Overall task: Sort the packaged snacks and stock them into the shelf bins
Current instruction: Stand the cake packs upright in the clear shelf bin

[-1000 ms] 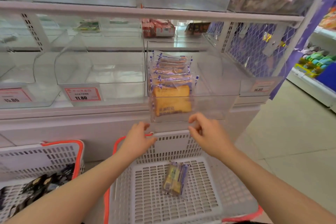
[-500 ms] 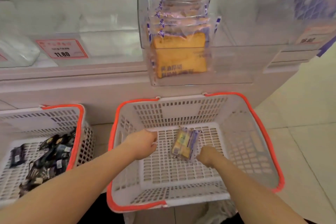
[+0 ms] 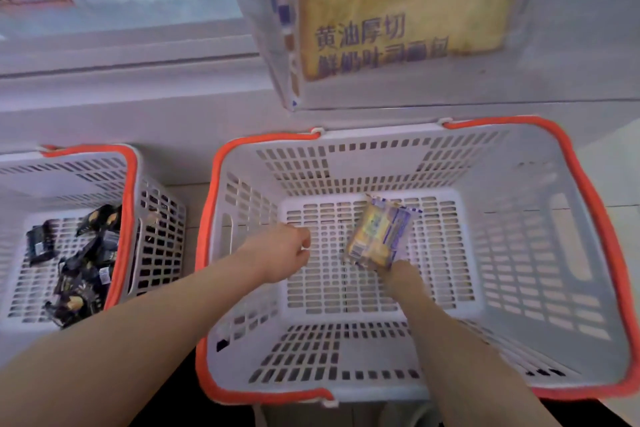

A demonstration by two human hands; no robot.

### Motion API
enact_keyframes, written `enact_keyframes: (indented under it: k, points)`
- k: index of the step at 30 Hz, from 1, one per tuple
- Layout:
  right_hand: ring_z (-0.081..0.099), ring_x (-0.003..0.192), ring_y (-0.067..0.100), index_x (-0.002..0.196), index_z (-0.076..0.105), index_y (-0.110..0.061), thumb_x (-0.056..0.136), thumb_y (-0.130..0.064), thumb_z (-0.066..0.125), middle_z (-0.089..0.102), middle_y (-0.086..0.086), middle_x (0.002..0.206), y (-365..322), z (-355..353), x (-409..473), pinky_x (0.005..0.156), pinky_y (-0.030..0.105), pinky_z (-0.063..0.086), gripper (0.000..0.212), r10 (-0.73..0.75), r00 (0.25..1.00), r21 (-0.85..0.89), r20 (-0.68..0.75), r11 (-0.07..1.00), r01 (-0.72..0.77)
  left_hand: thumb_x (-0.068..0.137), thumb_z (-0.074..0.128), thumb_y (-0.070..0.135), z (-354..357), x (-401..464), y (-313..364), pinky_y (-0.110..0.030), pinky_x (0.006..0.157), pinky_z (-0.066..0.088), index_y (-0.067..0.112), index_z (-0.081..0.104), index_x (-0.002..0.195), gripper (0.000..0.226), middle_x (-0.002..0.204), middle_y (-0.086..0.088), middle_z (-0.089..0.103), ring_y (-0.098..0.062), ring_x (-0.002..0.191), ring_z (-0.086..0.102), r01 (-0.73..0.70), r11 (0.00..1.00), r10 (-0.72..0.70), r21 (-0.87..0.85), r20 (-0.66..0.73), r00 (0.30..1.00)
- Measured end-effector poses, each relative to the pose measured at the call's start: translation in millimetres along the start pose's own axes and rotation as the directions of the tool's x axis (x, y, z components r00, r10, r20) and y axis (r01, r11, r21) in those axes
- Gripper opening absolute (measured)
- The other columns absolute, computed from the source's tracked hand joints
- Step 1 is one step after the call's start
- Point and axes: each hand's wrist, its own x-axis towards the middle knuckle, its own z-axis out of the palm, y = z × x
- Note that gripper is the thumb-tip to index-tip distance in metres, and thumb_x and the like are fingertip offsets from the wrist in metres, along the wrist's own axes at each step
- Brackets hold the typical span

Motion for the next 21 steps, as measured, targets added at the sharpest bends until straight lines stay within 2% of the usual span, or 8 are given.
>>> enact_keyframes:
  k: [3,6,9,12,13,17,19,21]
  points:
    - [0.033,0.042,0.012,0.056,0.037,-0.016,0.096,-0.024,0.047,0.036,0.001,0.051,-8,1,1,0.034,0.021,0.024,0.043,-0.056,0.998,0.086,-0.019,0.995,0.057,0.096,0.041,0.028,4,6,-6,-0.034,0.085,0.048,0.017,0.053,0.118,0.028,0.115,-0.006,0.06,-0.024,0.1,0.056,-0.004,1.0,0.004,-0.029,-0.009,1.0]
    - [0.029,0.044,0.016,0.057,0.035,-0.017,0.098,-0.025,0.045,0.033,0.003,0.051,-18,-16,-13,0.043,0.028,0.023,0.043,-0.197,0.979,0.129,-0.057,0.971,0.203,0.096,0.039,0.026,6,8,-6,-0.036,0.087,0.048,0.016,0.053,0.119,0.028,0.118,-0.007,0.059,-0.024,0.102,0.056,-0.026,1.0,0.026,-0.016,-0.02,0.999]
    - [0.027,0.047,0.02,0.053,0.031,-0.019,0.098,-0.026,0.043,0.029,0.004,0.052,-24,-47,-43,0.05,0.032,0.022,0.047,-0.361,0.923,0.134,-0.134,0.916,0.378,0.097,0.041,0.027,2,6,5,-0.038,0.091,0.046,0.014,0.045,0.129,0.035,0.129,-0.008,0.05,-0.024,0.111,0.053,-0.07,0.997,0.068,-0.041,-0.061,0.996]
    - [0.039,0.049,0.021,0.037,0.051,-0.027,0.091,-0.026,0.054,0.039,0.001,0.049,-30,-81,-86,0.048,0.032,0.028,0.055,-0.417,0.876,0.195,-0.242,0.864,0.465,0.095,0.045,0.034,-6,-5,24,-0.035,0.095,0.044,0.017,0.033,0.139,0.048,0.139,-0.006,0.04,-0.024,0.12,0.048,-0.133,0.99,0.123,-0.047,-0.164,0.979]
    - [0.04,0.048,0.019,0.036,0.055,-0.031,0.089,-0.025,0.056,0.041,-0.002,0.045,-32,-92,-102,0.048,0.031,0.029,0.054,-0.427,0.866,0.208,-0.259,0.851,0.482,0.094,0.048,0.037,-10,-11,31,-0.033,0.094,0.042,0.018,0.03,0.14,0.053,0.141,-0.004,0.038,-0.023,0.122,0.046,-0.157,0.987,0.145,-0.041,-0.213,0.966]
    - [0.044,0.037,0.009,0.048,0.054,-0.018,0.086,-0.02,0.061,0.046,-0.005,0.033,-42,-127,-173,0.046,0.025,0.036,0.039,-0.478,0.842,0.346,-0.251,0.768,0.539,0.089,0.056,0.042,-25,-42,60,-0.03,0.097,0.038,0.019,0.027,0.142,0.065,0.142,-0.001,0.037,-0.019,0.127,0.041,-0.27,0.962,0.238,-0.037,-0.369,0.898]
    - [0.039,0.032,0.007,0.053,0.054,-0.012,0.087,-0.017,0.06,0.044,-0.005,0.033,-42,-142,-210,0.039,0.02,0.033,0.034,-0.525,0.824,0.419,-0.212,0.713,0.562,0.087,0.059,0.04,-31,-63,71,-0.031,0.098,0.039,0.018,0.028,0.141,0.066,0.137,-0.002,0.042,-0.02,0.125,0.044,-0.31,0.95,0.265,-0.031,-0.444,0.856]
    - [0.035,0.029,0.006,0.057,0.054,-0.01,0.09,-0.014,0.057,0.043,-0.006,0.033,-41,-155,-247,0.034,0.016,0.028,0.033,-0.594,0.781,0.469,-0.194,0.643,0.605,0.087,0.06,0.036,-39,-84,77,-0.034,0.093,0.043,0.018,0.036,0.136,0.057,0.128,-0.003,0.054,-0.022,0.117,0.052,-0.347,0.934,0.246,-0.085,-0.552,0.797]
